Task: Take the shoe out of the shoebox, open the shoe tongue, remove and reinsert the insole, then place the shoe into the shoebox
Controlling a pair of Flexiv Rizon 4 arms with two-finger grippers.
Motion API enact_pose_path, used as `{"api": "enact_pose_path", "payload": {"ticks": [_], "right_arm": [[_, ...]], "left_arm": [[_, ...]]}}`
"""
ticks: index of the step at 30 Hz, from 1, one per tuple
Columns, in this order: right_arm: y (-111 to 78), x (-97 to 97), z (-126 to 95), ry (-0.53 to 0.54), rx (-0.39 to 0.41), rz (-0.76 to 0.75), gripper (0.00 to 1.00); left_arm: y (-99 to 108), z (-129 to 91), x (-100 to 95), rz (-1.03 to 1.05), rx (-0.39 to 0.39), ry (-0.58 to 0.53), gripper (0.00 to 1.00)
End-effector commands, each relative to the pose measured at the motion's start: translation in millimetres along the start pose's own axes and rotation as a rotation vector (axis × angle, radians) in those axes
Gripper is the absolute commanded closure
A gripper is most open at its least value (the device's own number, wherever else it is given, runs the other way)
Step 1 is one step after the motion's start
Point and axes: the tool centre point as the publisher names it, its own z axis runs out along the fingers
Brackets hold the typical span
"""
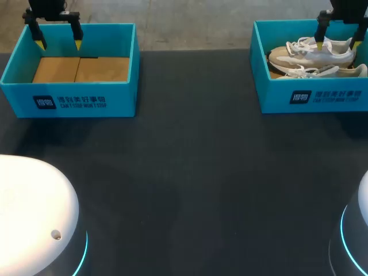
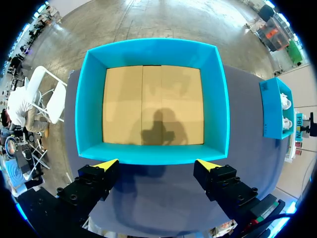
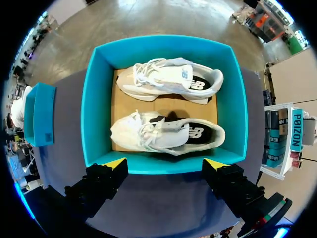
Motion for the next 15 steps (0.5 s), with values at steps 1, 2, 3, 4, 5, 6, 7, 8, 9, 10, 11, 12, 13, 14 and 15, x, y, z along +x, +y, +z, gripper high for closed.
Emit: {"api": "enact_pose_path", "payload": {"ticks": [1,2,3,4,5,6,7,8,9,10,11,12,13,14,15], "right_arm": [[0.6,-4.5,16.7,-0.006,-0.012,0.002,0.00],[2.4,-6.0,20.3,-0.009,-0.012,0.004,0.00],[3.7,-7.3,23.1,-0.009,-0.011,0.005,0.00],[5.1,-8.6,26.2,-0.010,-0.015,0.007,0.00],[6.0,-9.4,28.4,-0.013,-0.020,0.009,0.00],[8.1,-11.2,31.8,-0.011,-0.021,0.018,0.00],[9.8,-13.1,34.4,-0.005,-0.023,0.021,0.00],[12.9,-15.9,38.2,-0.023,-0.032,0.029,0.00],[14.4,-17.1,39.6,-0.029,-0.033,0.031,0.00],[17.2,-20.0,41.4,-0.035,-0.042,0.030,0.00],[18.9,-21.7,42.1,-0.041,-0.047,0.033,0.00],[22.0,-25.0,42.9,-0.047,-0.048,0.038,0.00],[23.7,-27.1,42.5,-0.050,-0.054,0.040,0.00],[25.3,-29.1,42.4,-0.053,-0.056,0.043,0.00],[28.3,-32.7,42.9,-0.062,-0.060,0.049,0.00]], "left_arm": [[0.0,0.0,0.0,0.000,0.000,0.000,0.00],[0.0,0.0,0.0,0.000,0.000,0.000,0.00],[0.0,0.0,0.0,0.000,0.000,0.000,0.00],[0.0,0.0,0.0,0.000,0.000,0.000,0.00],[0.0,0.0,0.0,0.000,0.000,0.000,0.00],[0.0,0.0,0.0,0.000,0.000,0.000,0.00],[0.0,0.0,0.0,0.000,0.000,0.000,0.00],[0.0,0.0,0.0,0.000,0.000,0.000,0.00],[0.0,0.0,0.0,0.000,0.000,0.000,0.00],[0.0,0.0,0.0,0.000,0.000,0.000,0.00],[0.0,0.0,0.0,0.000,0.000,0.000,0.00],[0.0,0.0,0.0,0.000,0.000,0.000,0.00],[0.0,0.0,0.0,0.000,0.000,0.000,0.00],[0.0,0.0,0.0,0.000,0.000,0.000,0.00],[0.0,0.0,0.0,0.000,0.000,0.000,0.00]]}}
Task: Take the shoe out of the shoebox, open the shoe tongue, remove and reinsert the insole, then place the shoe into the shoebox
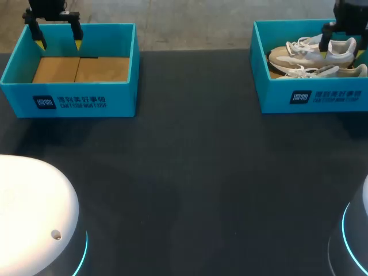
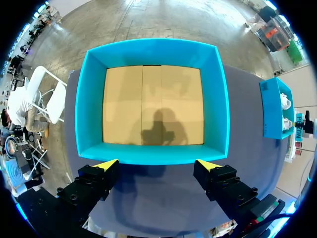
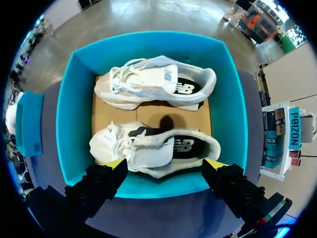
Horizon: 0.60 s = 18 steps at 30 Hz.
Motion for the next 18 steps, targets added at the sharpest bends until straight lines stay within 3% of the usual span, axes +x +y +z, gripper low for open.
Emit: {"api": "enact_pose_path", "payload": {"ticks": [1,18], "right_arm": [[9.6,-7.8,2.5,-0.010,-0.001,0.012,0.00],[28.1,-63.6,27.8,-0.087,0.026,0.083,0.00]], "left_arm": [[0.0,0.0,0.0,0.000,0.000,0.000,0.00],[0.0,0.0,0.0,0.000,0.000,0.000,0.00]]}}
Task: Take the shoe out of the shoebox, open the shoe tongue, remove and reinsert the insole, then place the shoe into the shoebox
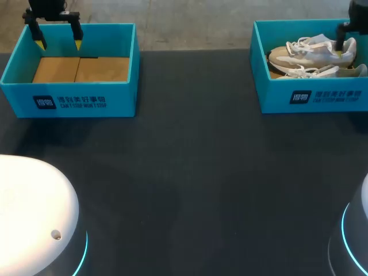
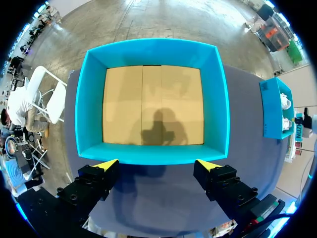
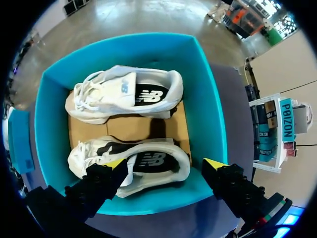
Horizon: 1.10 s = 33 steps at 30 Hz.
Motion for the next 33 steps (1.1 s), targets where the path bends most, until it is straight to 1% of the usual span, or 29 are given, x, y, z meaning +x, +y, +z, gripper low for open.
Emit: {"api": "enact_pose_path", "payload": {"ticks": [1,4,17,18,23,26,33], "right_arm": [[8.4,-6.7,8.4,0.001,0.019,-0.002,0.00],[8.2,-12.5,15.3,-0.001,0.039,0.000,0.00],[-6.9,-29.2,32.1,-0.001,0.080,-0.005,0.00],[-8.3,-29.7,32.8,-0.004,0.083,-0.009,0.04],[-12.9,-28.3,40.4,-0.017,0.099,-0.032,0.02],[-13.8,-27.4,43.5,-0.016,0.108,-0.041,0.05],[-18.1,-28.0,50.5,-0.019,0.116,-0.061,0.07]], "left_arm": [[0.0,0.0,0.0,0.000,0.000,0.000,0.00],[0.0,0.0,0.0,0.000,0.000,0.000,0.00],[0.0,0.0,0.0,0.000,0.000,0.000,0.00],[0.0,0.0,0.0,0.000,0.000,0.000,0.00],[0.0,0.0,0.0,0.000,0.000,0.000,0.00],[0.0,0.0,0.0,0.000,0.000,0.000,0.00],[0.0,0.0,0.0,0.000,0.000,0.000,0.00]]}}
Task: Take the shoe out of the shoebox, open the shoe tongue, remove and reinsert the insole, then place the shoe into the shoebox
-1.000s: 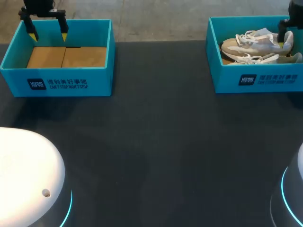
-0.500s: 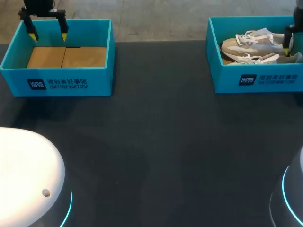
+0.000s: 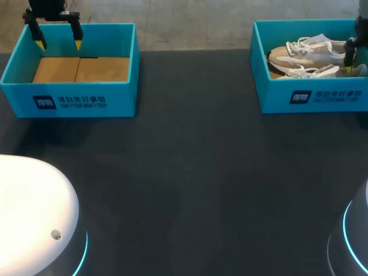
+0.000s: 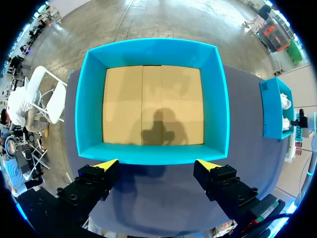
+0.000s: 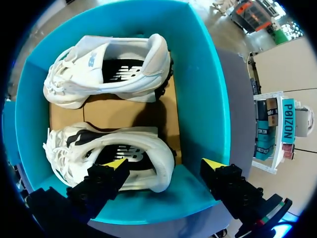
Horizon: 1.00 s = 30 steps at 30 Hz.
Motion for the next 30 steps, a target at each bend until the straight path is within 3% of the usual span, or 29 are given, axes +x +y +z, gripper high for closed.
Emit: {"api": "enact_pose_path", "payload": {"ticks": [1,11,23,30], "right_arm": [[0.6,0.0,4.3,0.001,0.006,-0.007,0.07],[-1.3,2.0,8.0,-0.022,0.012,-0.062,0.17],[-1.0,-1.4,20.0,-0.034,0.037,-0.100,0.20],[2.3,-3.3,28.0,-0.039,0.051,-0.115,0.28]], "left_arm": [[0.0,0.0,0.0,0.000,0.000,0.000,0.00],[0.0,0.0,0.0,0.000,0.000,0.000,0.00],[0.0,0.0,0.0,0.000,0.000,0.000,0.00],[0.0,0.0,0.0,0.000,0.000,0.000,0.00]]}}
